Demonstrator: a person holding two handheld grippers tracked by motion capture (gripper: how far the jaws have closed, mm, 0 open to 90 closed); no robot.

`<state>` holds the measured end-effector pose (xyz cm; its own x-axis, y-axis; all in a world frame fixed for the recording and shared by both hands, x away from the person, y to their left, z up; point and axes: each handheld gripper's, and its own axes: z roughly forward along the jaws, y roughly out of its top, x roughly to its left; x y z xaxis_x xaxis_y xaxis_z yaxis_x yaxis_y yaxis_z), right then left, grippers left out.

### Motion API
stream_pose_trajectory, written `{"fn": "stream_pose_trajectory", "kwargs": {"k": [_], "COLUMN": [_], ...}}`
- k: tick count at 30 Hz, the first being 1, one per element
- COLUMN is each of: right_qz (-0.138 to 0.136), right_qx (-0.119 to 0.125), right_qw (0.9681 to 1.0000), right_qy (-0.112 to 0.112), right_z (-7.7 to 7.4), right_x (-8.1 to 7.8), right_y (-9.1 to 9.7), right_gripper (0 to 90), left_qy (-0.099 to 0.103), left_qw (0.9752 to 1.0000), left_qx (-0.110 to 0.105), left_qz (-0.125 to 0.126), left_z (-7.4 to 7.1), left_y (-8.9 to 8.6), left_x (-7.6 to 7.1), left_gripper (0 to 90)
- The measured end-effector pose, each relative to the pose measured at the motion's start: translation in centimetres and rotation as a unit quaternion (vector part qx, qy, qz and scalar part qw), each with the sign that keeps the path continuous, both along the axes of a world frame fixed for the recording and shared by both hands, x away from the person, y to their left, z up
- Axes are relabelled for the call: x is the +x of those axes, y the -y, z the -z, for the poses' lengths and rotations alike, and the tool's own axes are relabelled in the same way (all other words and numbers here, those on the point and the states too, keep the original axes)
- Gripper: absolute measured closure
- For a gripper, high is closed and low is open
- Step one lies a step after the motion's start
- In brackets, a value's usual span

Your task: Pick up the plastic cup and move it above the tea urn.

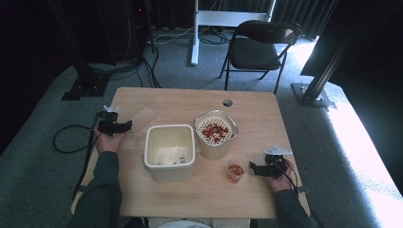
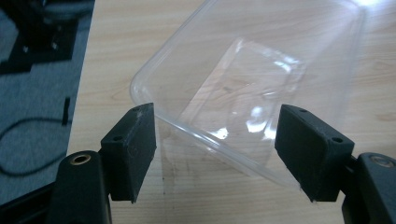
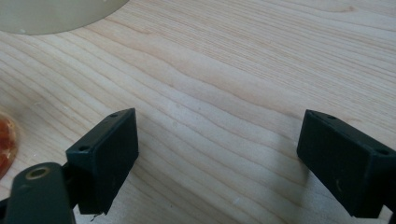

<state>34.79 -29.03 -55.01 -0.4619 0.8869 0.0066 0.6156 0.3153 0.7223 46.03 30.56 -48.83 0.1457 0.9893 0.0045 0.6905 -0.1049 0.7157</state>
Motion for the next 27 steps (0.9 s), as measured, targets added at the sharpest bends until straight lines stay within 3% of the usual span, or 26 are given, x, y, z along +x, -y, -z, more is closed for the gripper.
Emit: {"fn": "stream_pose_trajectory", "kwargs": {"k": [2,6,9,10,11,13,21,22,24,25,27], "right_qz": [0.000,0.001,0.002,0.003,0.003,0.003,0.003,0.003,0.003,0.003,0.003], "right_qx": [0.000,0.000,-0.001,-0.001,-0.001,-0.001,-0.001,-0.001,-0.001,-0.001,-0.001], "right_qw": [1.0000,1.0000,1.0000,1.0000,1.0000,1.0000,1.0000,1.0000,1.0000,1.0000,1.0000], "right_qy": [0.001,0.001,0.001,0.001,0.001,0.001,0.001,0.001,0.001,0.001,0.001], "right_z": [0.0,0.0,0.0,0.0,0.0,0.0,0.0,0.0,0.0,0.0,0.0], "right_x": [0.0,-0.1,-0.1,-0.1,-0.1,-0.1,-0.1,-0.1,-0.1,-0.1,-0.1], "right_y": [0.0,0.1,0.1,0.1,0.1,0.1,0.1,0.1,0.1,0.1,0.1], "right_gripper": [12.1,12.1,12.1,12.1,12.1,12.1,12.1,12.1,12.1,12.1,12.1], "left_qy": [-0.011,-0.018,-0.021,-0.023,-0.024,-0.027,-0.003,0.008,0.008,0.031,0.044], "left_qw": [0.9999,0.9998,0.9998,0.9997,0.9996,0.9995,0.9997,0.9996,0.9996,0.9987,0.9981], "left_qx": [0.001,-0.007,-0.002,0.004,0.011,0.016,-0.024,-0.026,-0.026,-0.038,-0.041], "left_qz": [-0.005,-0.006,-0.005,-0.007,-0.004,-0.005,-0.005,-0.007,-0.007,-0.011,-0.014], "left_z": [0.4,0.7,0.7,0.7,0.7,0.7,0.3,-0.3,-0.3,-1.5,-2.4], "left_y": [0.0,-0.1,-0.3,-0.4,-0.5,-0.6,-2.1,-2.5,-2.5,-3.2,-3.5], "left_x": [0.3,0.4,0.3,0.3,0.1,0.0,-1.3,-1.8,-1.8,-2.7,-3.2], "left_gripper": [31.1,41.0,61.8,61.8,73.5,80.8,86.3,86.5,86.7,87.1,87.6]}}
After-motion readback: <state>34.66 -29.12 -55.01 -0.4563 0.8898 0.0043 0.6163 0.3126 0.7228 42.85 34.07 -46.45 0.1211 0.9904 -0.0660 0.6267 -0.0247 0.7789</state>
